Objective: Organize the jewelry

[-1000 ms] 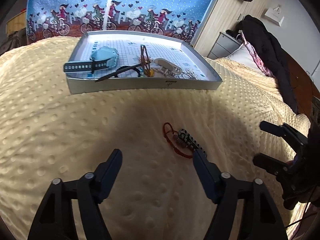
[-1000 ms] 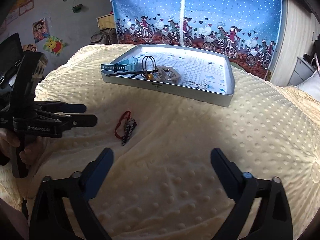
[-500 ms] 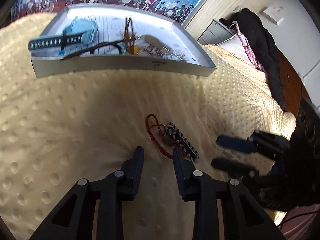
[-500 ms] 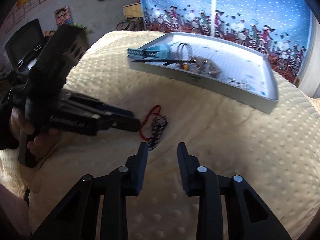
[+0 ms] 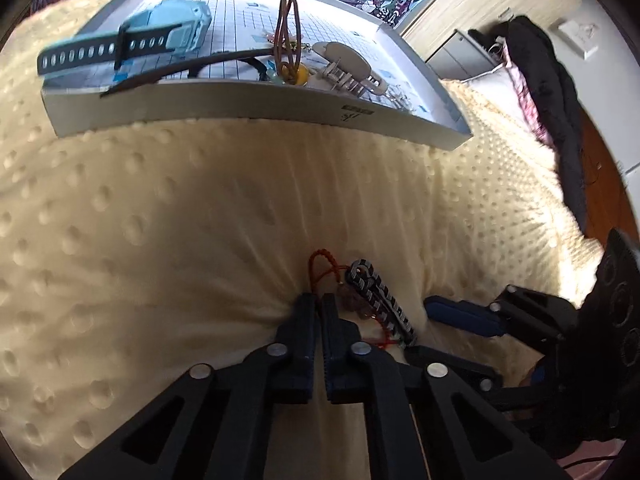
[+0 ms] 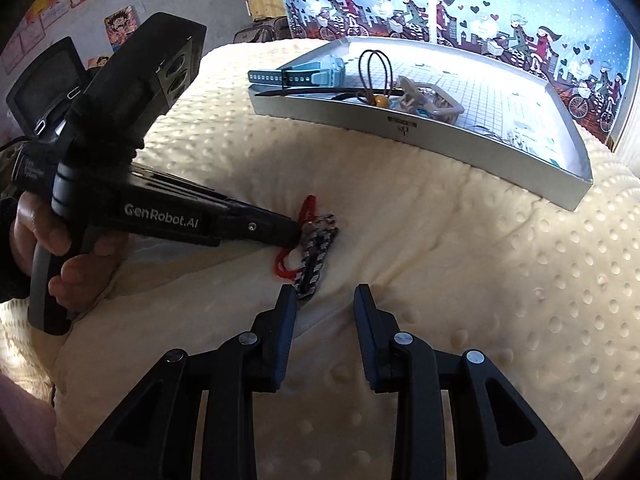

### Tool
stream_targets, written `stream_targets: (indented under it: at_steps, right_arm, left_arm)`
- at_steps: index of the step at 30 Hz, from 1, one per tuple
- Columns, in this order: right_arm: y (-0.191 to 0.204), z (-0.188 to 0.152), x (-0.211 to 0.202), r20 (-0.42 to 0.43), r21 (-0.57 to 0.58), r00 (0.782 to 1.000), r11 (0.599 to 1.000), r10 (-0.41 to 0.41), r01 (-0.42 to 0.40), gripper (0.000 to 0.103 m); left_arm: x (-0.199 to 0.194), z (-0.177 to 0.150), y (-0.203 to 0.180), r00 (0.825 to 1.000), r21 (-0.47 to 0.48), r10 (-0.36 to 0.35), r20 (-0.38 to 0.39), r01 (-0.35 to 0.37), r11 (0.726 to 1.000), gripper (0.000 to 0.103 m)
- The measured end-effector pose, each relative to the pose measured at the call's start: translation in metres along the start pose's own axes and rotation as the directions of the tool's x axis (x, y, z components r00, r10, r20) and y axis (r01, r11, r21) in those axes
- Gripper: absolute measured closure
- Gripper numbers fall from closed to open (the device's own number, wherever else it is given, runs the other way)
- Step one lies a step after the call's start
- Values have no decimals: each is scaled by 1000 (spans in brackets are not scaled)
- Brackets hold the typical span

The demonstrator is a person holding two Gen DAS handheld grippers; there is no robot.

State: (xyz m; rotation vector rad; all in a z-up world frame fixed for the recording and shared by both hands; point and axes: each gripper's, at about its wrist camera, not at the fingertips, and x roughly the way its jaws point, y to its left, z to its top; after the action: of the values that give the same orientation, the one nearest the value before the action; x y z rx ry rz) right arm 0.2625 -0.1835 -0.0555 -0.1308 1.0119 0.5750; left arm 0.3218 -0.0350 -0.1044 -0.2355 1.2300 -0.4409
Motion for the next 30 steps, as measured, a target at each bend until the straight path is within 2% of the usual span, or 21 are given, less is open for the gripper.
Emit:
stream_targets:
  at_steps: [4,13,18,21,22,24,30]
  right_arm:
    - [-6,0,-1,1,22,1000,999,-31,31,77]
    - [4,3,-6,15,-32,1000,999,18,-18,77]
    - [10,13,5,-24,-62,1000,998,-7,5,77]
    - [8,19,11,-37,-40,999,999,-3,2,77]
    - [6,20,11,-35,-29,999,1000,2,-3,78]
    - [1,21,11,-33,-7,999,1000,0,0,91]
    - [-3,22,12,-26,-1,999,1000,-19,19,91]
  left_arm:
    - [-2,2,-4,999,23,48,25,-48,999,101]
    - [-5,1,-4,999,27,43,30,-43,999,101]
    - [-5,0,-3,999,30,37,26,-38,999,101]
    - [-4,1,-6,998,51,63,15,-63,997,102]
    - [-4,2,-8,997,62,76,15,-77,995,102]
    - [-6,2,-12,994,89,109,20,-111,990,102]
    - [-15,3,-5,990,93,133,37,-136,986,102]
